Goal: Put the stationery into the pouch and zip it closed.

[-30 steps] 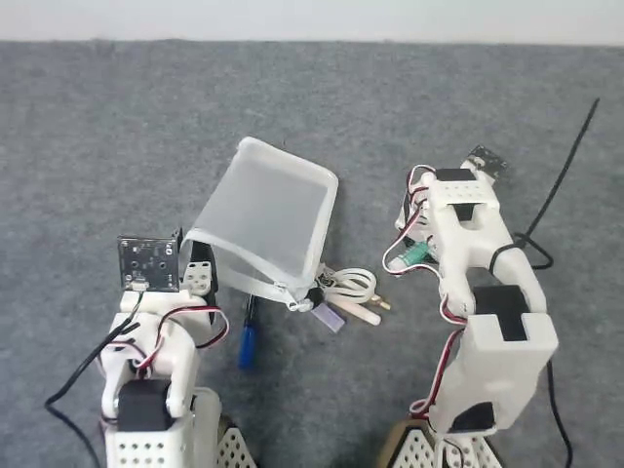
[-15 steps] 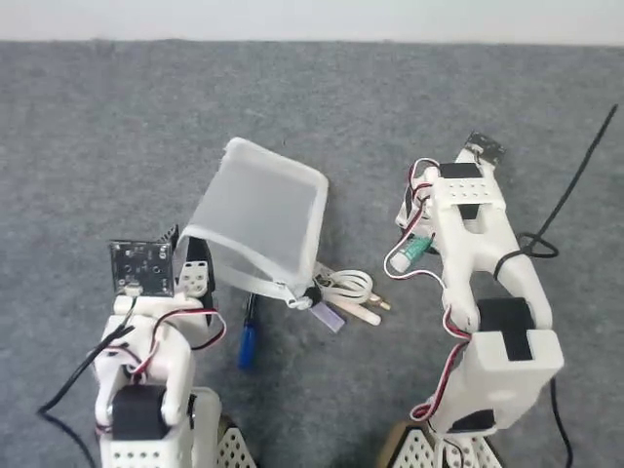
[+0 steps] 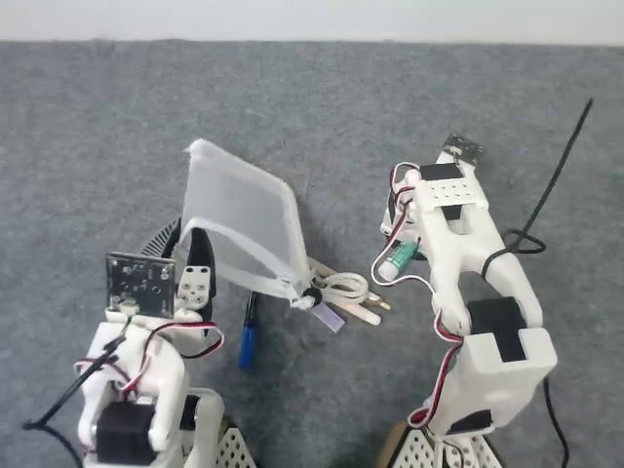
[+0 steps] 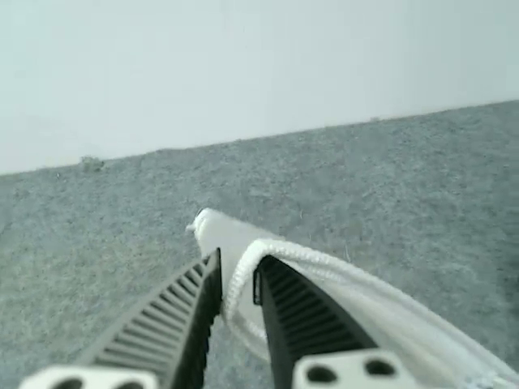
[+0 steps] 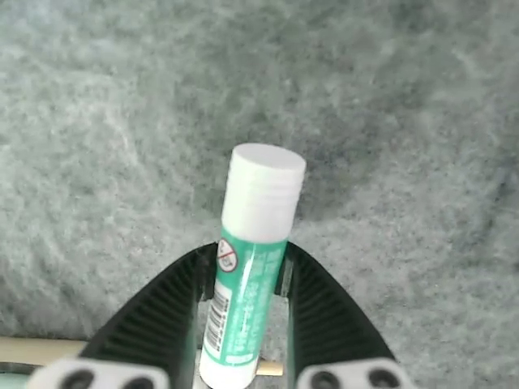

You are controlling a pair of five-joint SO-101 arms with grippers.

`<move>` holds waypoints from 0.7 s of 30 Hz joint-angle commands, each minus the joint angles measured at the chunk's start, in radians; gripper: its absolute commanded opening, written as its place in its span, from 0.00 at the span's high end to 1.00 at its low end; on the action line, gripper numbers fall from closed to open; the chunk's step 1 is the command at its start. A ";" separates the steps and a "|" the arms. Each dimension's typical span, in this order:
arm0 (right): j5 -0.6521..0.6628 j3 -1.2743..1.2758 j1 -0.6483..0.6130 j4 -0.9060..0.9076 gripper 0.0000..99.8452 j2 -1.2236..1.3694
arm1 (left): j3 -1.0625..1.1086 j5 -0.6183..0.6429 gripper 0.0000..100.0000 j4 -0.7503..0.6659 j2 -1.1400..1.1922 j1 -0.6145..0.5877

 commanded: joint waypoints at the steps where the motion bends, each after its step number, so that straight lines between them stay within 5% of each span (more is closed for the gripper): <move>1: 0.015 -0.061 -0.008 0.010 0.99 -0.087 | -0.166 -0.003 0.94 0.002 0.229 0.003; 9: 0.017 -0.063 -0.004 0.008 0.99 -0.090 | -0.450 0.040 0.95 0.057 0.563 0.002; 21: 0.017 0.034 -0.008 0.027 0.99 -0.315 | -1.015 0.054 0.95 0.414 1.026 0.005</move>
